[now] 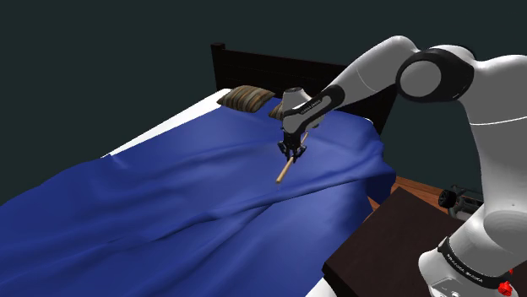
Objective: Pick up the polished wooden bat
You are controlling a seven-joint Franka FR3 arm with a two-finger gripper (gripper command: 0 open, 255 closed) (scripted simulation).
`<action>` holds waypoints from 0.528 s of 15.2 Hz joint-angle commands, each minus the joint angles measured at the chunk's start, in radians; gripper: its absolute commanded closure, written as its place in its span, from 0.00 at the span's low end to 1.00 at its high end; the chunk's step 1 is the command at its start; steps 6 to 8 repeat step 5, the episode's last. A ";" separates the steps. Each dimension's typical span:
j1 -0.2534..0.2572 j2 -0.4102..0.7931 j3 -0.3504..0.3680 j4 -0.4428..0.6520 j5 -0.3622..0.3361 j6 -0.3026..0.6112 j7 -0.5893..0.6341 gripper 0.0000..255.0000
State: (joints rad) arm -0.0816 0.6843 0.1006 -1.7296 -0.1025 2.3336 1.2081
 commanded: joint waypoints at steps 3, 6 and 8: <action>-0.002 -0.043 0.004 -0.009 0.005 -0.034 -0.002 1.00; -0.002 -0.044 0.004 -0.009 0.005 -0.036 -0.002 1.00; -0.002 -0.044 0.004 -0.009 0.005 -0.036 -0.002 1.00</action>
